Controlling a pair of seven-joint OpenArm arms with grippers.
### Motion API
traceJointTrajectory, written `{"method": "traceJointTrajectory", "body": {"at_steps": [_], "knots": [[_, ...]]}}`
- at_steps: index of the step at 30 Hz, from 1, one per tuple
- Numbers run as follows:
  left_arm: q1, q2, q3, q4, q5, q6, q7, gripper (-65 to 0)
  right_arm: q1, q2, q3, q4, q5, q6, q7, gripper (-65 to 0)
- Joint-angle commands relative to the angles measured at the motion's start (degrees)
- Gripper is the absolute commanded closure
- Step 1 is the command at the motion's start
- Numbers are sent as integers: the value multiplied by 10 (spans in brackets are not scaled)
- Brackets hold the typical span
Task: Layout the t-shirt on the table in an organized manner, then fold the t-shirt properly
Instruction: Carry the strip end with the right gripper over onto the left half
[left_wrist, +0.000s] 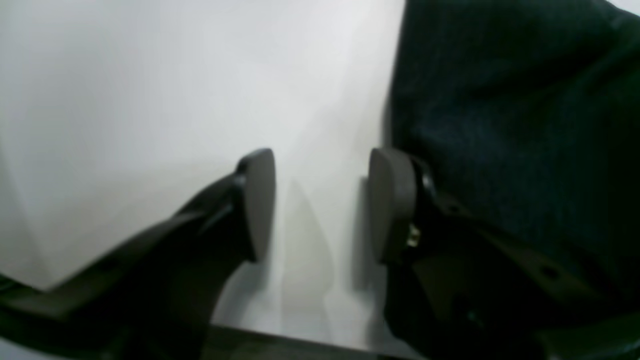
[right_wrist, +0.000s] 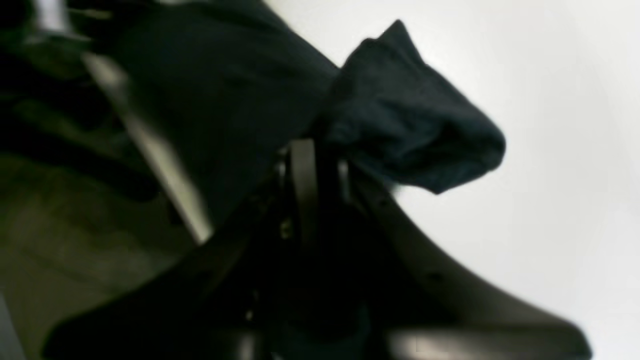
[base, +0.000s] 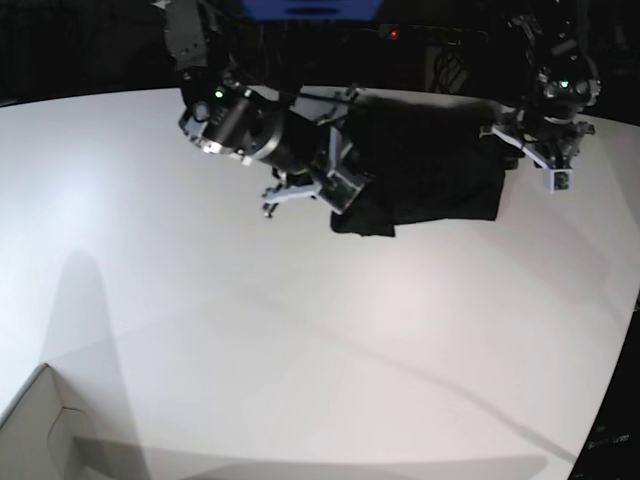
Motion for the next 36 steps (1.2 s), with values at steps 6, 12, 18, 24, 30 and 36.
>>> {"method": "traceJointTrajectory", "body": {"at_steps": [6,12,18,24,30,36], "knots": [[-1,-5,-3,14,-5,1,-8,-292,72,-14,-86,9,13,3,19,0],[7,-5,-7,20,-9,1,28,-292,133,-41,-126,-89,14,3,20,0],[8,16,-33,40,-7,-3,53,-292,152,-50,-170,-160,14,3,82,0],[8,23,-47,80,-7,-4,59,-292,181,-50,-185,-226,17,3,115,0],[9,23,-48,87,-6,-1,59,-292,223,-50,-198,-294,18,3,166,0],[20,23,-48,93,-6,-1,59,-292,232,-50,-200,-320,18,3,192,0]]}}
